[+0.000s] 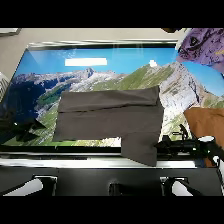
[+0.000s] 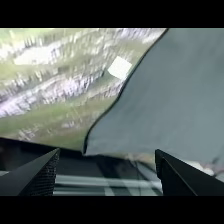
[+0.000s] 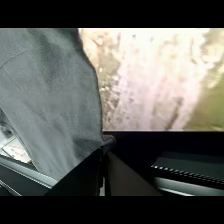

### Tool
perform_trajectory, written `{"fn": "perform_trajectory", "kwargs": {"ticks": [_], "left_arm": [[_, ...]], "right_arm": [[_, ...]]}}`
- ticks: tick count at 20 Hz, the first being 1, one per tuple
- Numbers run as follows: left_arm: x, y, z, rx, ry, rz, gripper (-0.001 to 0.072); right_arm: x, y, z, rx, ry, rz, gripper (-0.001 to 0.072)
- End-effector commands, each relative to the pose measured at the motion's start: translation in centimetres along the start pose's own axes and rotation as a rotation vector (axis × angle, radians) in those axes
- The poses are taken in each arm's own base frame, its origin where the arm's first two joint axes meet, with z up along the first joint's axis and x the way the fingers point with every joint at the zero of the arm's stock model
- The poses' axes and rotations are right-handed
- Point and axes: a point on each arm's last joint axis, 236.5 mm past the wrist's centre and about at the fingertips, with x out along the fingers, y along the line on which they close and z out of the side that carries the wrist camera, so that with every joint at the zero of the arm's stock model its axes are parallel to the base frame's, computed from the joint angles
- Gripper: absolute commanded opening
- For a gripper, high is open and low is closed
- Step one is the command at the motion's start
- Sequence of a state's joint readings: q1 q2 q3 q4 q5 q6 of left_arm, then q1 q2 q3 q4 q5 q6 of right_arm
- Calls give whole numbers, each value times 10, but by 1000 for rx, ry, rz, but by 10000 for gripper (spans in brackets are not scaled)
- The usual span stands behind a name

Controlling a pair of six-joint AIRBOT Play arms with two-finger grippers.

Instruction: Fold the clothes and pants, and hang the long-sleeved shirts on hangers.

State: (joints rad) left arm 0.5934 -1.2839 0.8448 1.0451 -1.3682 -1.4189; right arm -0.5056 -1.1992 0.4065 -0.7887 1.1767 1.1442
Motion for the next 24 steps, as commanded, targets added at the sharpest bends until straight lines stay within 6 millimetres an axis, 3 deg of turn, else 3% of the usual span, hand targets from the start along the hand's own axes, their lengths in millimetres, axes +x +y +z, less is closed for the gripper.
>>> {"fn": "perform_trajectory", "kwargs": {"ticks": [1, 5, 10, 12, 14, 15, 17, 18, 21, 24], "left_arm": [[32, 13, -26, -24, 52, -32, 666], [45, 11, -31, -26, 67, -72, 666], [54, 2, -23, -34, 61, -124, 660], [62, 2, -24, -28, 75, -114, 586], [70, 0, -29, -17, 106, -106, 587], [75, -1, -32, -11, 126, -102, 520], [79, -2, -34, -5, 140, -99, 61], [78, -2, -33, -3, 136, -99, 19], [68, -6, -31, 10, 124, -109, 18], [42, -15, -31, 29, 59, -107, 17]], "right_arm": [[0, 1, -1, 6, 6, 6, 32], [0, 3, -5, 6, 20, 13, 32], [0, 5, -9, 6, 39, 22, 32], [-1, 6, -11, 4, 45, 25, 32], [-1, 7, -12, 2, 49, 28, 32], [-2, 8, -13, 1, 52, 29, 32], [-2, 9, -14, -4, 56, 32, 31], [-3, 10, -14, -9, 51, 32, 31], [-12, 18, -12, -49, 15, 32, 30], [-28, 33, -25, -104, -6, 30, 30]]}}
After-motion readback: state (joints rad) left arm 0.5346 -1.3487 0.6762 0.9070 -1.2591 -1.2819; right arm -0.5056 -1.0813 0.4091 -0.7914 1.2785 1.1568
